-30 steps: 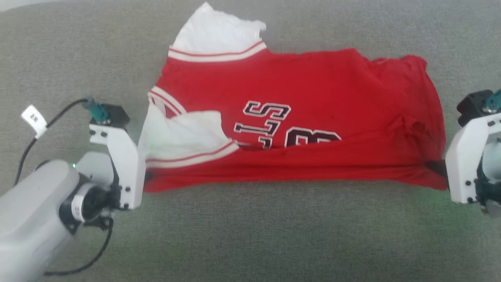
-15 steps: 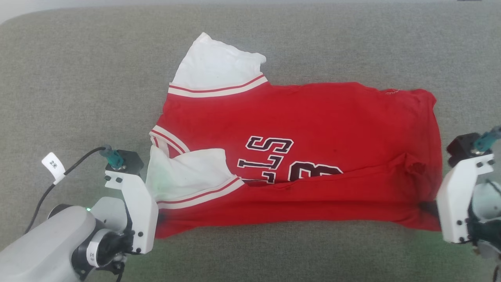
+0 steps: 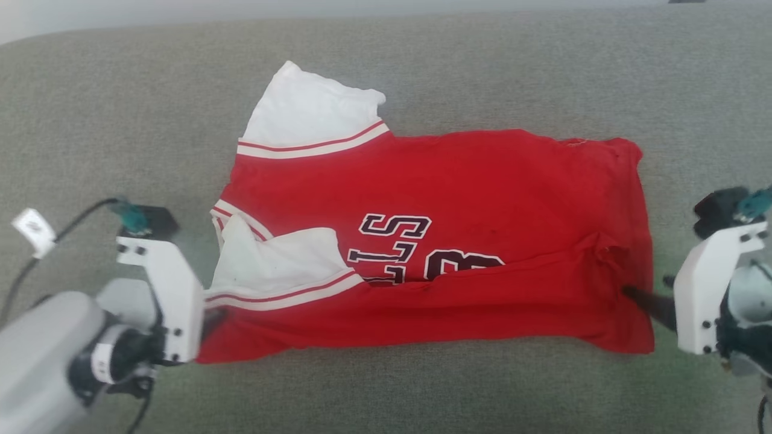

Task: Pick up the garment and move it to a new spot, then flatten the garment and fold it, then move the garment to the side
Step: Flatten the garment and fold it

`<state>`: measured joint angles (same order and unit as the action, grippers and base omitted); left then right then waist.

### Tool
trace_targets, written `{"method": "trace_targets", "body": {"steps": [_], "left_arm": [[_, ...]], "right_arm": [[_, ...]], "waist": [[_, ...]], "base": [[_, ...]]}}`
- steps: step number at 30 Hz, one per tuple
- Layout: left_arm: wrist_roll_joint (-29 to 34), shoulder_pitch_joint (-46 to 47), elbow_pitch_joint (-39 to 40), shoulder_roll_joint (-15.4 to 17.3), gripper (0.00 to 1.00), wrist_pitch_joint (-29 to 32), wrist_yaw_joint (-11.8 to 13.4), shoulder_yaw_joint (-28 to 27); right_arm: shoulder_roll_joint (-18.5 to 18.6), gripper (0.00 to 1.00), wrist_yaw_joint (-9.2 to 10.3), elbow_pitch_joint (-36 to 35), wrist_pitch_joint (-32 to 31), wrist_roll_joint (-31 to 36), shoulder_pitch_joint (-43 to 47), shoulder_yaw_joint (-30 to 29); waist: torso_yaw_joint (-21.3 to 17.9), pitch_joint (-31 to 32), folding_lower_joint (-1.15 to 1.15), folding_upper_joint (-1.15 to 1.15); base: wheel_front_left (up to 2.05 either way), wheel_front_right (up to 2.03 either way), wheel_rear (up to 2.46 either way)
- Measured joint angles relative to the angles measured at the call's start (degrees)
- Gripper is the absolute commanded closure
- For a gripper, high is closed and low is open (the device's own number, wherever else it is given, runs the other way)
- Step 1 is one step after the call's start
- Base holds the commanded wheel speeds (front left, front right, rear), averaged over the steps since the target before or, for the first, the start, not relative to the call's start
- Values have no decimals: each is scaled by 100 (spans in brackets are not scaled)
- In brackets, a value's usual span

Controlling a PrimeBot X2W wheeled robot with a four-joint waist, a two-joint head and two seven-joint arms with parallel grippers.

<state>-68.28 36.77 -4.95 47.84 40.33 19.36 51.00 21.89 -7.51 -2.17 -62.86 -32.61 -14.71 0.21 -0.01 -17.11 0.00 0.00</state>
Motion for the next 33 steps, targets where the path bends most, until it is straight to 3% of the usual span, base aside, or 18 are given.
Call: {"method": "trace_targets", "body": {"steps": [6, 11, 16, 23, 26, 33], "left_arm": [[91, 272, 610, 595, 0, 267, 205, -179], [296, 643, 825, 868, 0, 343, 172, -302], [623, 1241, 449, 765, 0, 182, -190, -380], [1026, 2087, -783, 474, 0, -198, -825, -493], [1139, 2454, -1528, 367, 0, -370, -1132, -535], [1237, 3050, -2679, 92, 0, -408, -1514, -541]], "right_arm": [[2, 0, 1, -375, 657, -35, -105, -221], [-89, 0, 2, -700, 1838, 5, -263, -205], [-282, 0, 2, -789, 3278, 186, -403, -26], [-721, 0, 2, -491, 5174, 656, -623, 348], [-939, 0, 2, -143, 5633, 661, -671, 610], [-993, 0, 2, 192, 5762, 499, -828, 921]], "waist": [[-187, 33, 0, 0], [-423, 8, 0, 0], [-736, -74, 0, 0], [-1323, -312, 0, 0], [-1663, -508, 0, 0], [-2060, -984, 0, 0]], "base": [[0, 0, 0], [0, 0, 0], [0, 0, 0], [0, 0, 0], [0, 0, 0], [0, 0, 0]]}}
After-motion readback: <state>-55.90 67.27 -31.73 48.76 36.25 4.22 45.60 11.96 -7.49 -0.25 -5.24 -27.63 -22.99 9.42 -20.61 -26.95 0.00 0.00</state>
